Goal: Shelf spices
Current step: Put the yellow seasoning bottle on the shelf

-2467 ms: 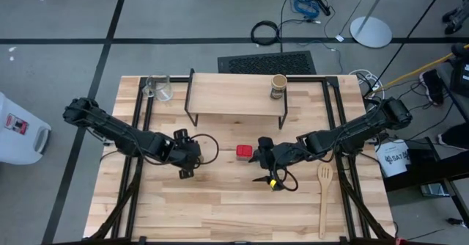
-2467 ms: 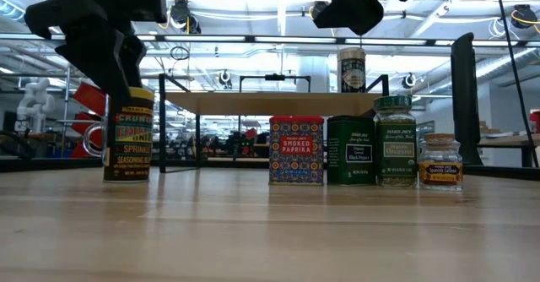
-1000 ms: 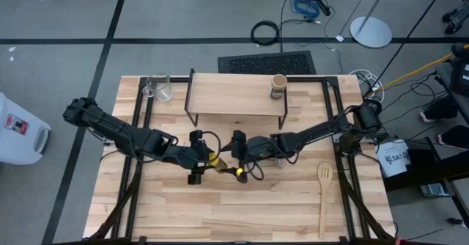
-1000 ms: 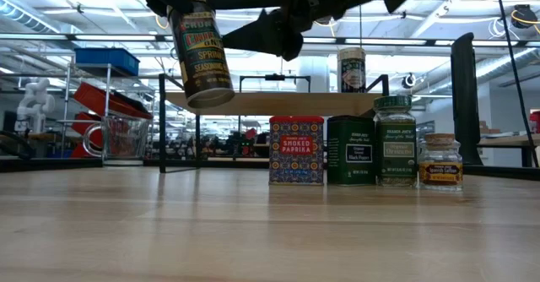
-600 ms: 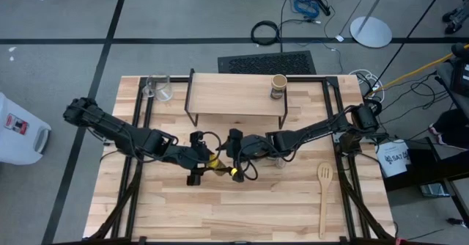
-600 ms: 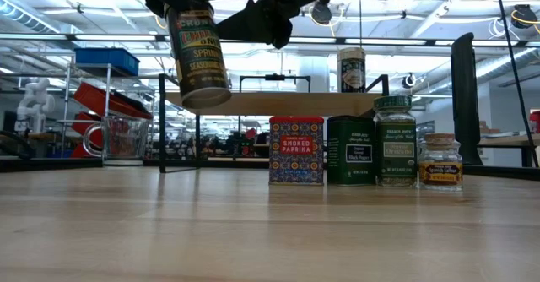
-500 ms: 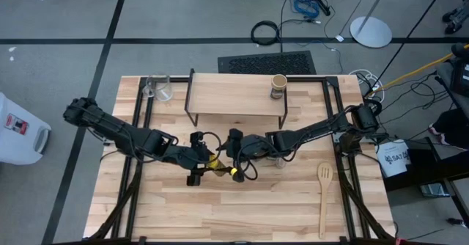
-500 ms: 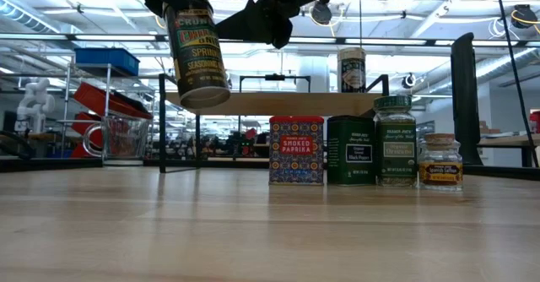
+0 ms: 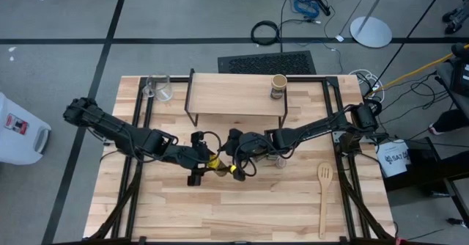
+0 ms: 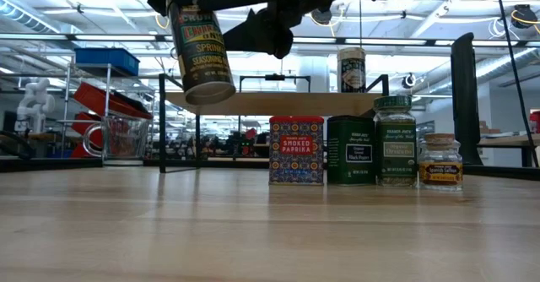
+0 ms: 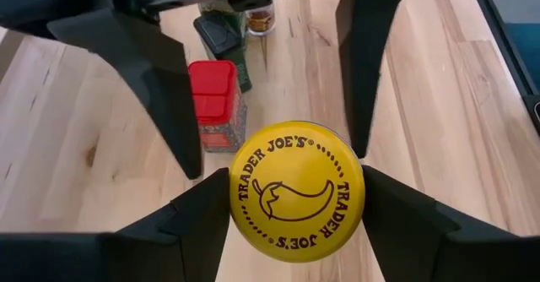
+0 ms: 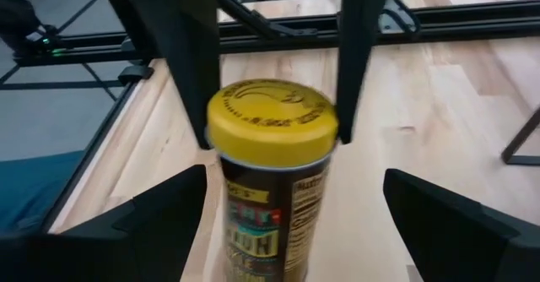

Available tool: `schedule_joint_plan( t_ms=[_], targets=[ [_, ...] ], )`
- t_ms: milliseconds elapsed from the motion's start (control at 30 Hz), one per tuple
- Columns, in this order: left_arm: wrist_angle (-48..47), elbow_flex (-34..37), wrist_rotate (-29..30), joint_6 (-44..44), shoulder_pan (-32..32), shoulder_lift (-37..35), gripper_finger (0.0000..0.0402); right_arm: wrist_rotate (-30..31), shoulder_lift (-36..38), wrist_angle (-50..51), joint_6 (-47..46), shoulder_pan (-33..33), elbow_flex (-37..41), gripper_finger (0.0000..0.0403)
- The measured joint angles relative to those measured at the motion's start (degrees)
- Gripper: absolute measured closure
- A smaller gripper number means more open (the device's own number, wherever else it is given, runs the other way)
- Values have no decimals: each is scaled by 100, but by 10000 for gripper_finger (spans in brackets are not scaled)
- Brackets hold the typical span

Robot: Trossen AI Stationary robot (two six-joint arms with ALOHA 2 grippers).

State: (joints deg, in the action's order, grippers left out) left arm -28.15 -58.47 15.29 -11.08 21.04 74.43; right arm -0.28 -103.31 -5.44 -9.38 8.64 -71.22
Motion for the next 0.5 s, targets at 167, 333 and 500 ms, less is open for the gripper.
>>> schedule_joint_plan(
  t_ms=[167, 333, 500],
  targets=[
    [123, 0, 0, 119, 0, 0, 159, -21, 0, 0, 50, 0, 2, 55],
    [207, 0, 0, 141, 0, 0, 159, -13, 0, -16, 58, 0, 2, 60],
    [207, -1, 0, 148, -2, 0, 159, -146, 0, -32, 58, 0, 2, 91]
  ],
)
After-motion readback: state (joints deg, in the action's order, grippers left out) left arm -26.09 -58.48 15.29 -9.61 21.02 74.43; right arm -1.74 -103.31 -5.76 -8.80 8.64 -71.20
